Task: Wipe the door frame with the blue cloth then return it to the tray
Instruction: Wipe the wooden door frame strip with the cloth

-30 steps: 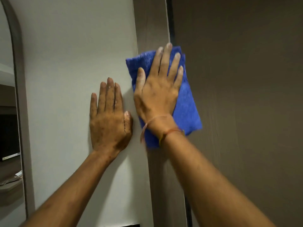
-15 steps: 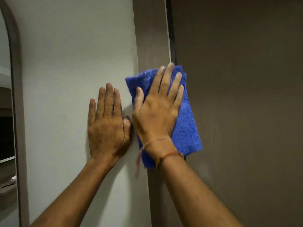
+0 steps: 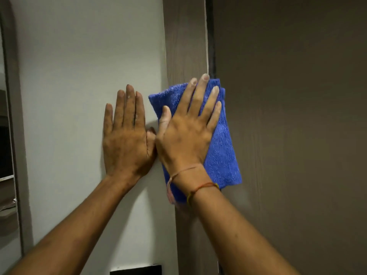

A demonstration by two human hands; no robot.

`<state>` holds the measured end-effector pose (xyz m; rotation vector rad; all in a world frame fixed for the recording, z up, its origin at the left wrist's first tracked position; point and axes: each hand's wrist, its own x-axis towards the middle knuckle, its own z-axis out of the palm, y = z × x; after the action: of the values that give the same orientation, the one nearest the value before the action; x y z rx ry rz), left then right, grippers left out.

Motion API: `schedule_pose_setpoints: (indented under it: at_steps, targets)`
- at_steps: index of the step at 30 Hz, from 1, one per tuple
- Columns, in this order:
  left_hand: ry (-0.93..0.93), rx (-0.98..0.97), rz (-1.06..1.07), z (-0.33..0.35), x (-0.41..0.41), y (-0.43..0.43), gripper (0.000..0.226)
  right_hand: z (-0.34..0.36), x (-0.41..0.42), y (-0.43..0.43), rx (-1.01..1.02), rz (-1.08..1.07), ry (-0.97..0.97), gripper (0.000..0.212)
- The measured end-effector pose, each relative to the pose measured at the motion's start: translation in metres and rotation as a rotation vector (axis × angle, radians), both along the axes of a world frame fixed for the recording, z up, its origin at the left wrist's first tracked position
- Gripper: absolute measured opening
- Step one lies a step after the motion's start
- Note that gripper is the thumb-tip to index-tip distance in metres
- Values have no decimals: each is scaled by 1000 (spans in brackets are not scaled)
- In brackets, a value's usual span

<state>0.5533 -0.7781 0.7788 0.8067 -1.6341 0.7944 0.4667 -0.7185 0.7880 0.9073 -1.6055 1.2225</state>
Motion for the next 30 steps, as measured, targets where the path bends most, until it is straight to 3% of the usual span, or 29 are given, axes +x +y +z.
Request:
schedule_pose_setpoints:
  at_steps: [6,14,20,23,27,30]
  targets:
    - [9,19,5,1,0,2,69,115,-12,3,16,20,100,70]
    - [-4,17,-19,-1,2,3,67,-26,3,2,-5,24,0,74]
    - [-31,52,-22,0,2,2,68,70,-4,-1,-7,50,44,76]
    - [-41,81,-37,0,6,7,68,56,-2,-1,-24,49,22,74]
    - [47,210,-299,-21,6,35,68,-5,1,12,-18,150,7,64]
    - [180,226,-554,-54,2,69,55,-30,-12,33,-89,465,-105,43]
